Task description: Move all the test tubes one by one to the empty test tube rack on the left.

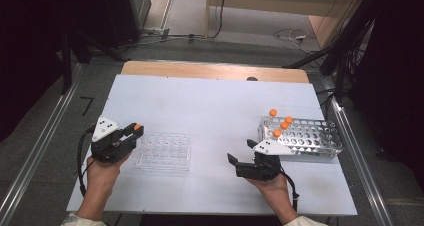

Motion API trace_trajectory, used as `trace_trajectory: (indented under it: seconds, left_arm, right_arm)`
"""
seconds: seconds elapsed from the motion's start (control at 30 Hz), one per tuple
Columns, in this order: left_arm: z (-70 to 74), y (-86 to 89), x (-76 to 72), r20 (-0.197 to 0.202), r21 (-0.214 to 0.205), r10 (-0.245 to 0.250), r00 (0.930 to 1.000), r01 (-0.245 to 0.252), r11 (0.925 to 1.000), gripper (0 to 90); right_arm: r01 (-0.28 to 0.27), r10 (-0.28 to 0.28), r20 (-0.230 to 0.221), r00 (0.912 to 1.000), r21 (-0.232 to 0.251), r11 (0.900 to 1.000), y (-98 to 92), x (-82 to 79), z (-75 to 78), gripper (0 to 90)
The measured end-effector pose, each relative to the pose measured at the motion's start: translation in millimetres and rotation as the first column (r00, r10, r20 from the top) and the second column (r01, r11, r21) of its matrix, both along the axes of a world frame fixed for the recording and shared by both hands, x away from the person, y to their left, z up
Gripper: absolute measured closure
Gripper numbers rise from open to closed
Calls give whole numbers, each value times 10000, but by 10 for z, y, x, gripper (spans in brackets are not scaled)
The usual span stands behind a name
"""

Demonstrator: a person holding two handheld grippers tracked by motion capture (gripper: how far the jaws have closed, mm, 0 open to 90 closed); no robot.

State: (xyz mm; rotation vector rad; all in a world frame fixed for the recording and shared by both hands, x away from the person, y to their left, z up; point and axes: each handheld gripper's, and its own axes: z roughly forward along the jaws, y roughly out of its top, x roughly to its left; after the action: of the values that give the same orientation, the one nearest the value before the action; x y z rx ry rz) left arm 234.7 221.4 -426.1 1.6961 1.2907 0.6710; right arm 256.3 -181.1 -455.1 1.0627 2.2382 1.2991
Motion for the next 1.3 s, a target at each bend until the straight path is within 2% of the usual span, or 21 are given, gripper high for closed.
trace_trajectory:
  seconds: [0.1, 0.2, 0.3, 0.43, 0.5, 0.57, 0.6, 0.73, 1.03, 1.3]
  left_arm:
    - [-34, 10, 5, -113, -40, 1, 9999, -2, 10000, 702]
    - [-47, 22, 2, -113, -276, -69, 9999, 66, 9996, 688]
    - [-52, 34, 9, -130, -596, -365, 9992, 357, 9976, 581]
    - [-34, 38, 1, 162, -990, -683, 9975, 696, 9927, 418]
    - [-40, 34, -12, 356, -1107, -544, 9979, 581, 9922, 317]
    - [-75, 33, -23, 410, -1308, -68, 9991, 121, 9913, 183]
    - [-97, 39, -33, 447, -1426, 40, 9990, 24, 9898, 163]
    - [-153, 56, -53, 493, -1723, 274, 9984, -185, 9849, 154]
    - [-121, 40, -101, 858, -1724, 536, 9949, -382, 9843, 156]
    - [-103, 44, -114, 933, -1721, 626, 9937, -459, 9840, 153]
  right_arm:
    - [-14, 14, -21, 10000, -31, 10000, 5, 0, -3, 156]
    - [-31, 31, 3, 10000, -66, 10000, 13, -7, -4, 156]
    - [-45, 45, -11, 10000, -89, 10000, 14, -5, -9, 156]
    - [6, -6, -4, 10000, -44, 10000, 7, -5, -6, 156]
    - [4, -4, 6, 10000, -18, 10000, -3, -4, -2, 156]
    - [67, -67, -17, 10000, 13, 10000, -11, -9, 1, 156]
    - [91, -91, -16, 10000, 2, 10000, -16, -15, 4, 156]
    - [185, -186, 106, 9998, 94, 9998, -67, -40, 39, 157]
    - [771, -783, 394, 9961, 322, 9965, -293, -75, 154, 166]
    - [891, -917, 537, 9943, 481, 9949, -465, -200, 219, 170]
